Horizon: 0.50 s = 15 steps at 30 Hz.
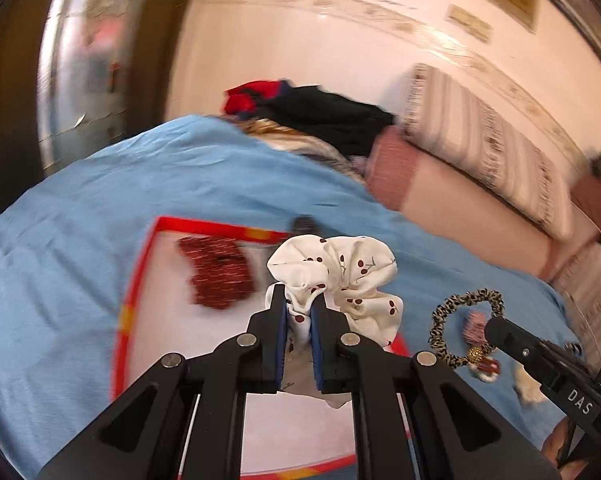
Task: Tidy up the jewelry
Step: 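Carry the scrunchie and hair tie over the red-rimmed tray with both tools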
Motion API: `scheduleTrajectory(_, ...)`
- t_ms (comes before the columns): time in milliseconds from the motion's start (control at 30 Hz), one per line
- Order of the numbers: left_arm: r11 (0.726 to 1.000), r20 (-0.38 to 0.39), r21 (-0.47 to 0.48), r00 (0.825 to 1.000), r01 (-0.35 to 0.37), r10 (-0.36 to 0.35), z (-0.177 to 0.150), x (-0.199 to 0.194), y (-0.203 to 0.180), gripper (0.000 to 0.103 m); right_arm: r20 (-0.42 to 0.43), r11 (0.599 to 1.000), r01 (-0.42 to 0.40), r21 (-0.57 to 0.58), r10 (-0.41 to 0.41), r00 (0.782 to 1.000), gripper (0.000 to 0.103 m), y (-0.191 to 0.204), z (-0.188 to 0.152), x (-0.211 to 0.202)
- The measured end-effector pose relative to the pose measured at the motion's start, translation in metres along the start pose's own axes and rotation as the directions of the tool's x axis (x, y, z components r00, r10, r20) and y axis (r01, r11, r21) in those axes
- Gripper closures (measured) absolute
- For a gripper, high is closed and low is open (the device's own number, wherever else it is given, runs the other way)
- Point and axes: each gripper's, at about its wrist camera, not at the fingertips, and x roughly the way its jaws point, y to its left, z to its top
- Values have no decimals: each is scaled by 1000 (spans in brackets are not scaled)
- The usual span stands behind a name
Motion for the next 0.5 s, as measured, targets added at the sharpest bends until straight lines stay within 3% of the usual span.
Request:
scheduleTrajectory(133,997,-40,-44,997,-63,61,1,10,22,93,-39,1000,-22,10,22,999,96,12,6,30)
scheduleTrajectory(500,981,-124,-29,974,-193,188,-11,33,40,93,-164,998,-28,58,38,986,95,18,8,101)
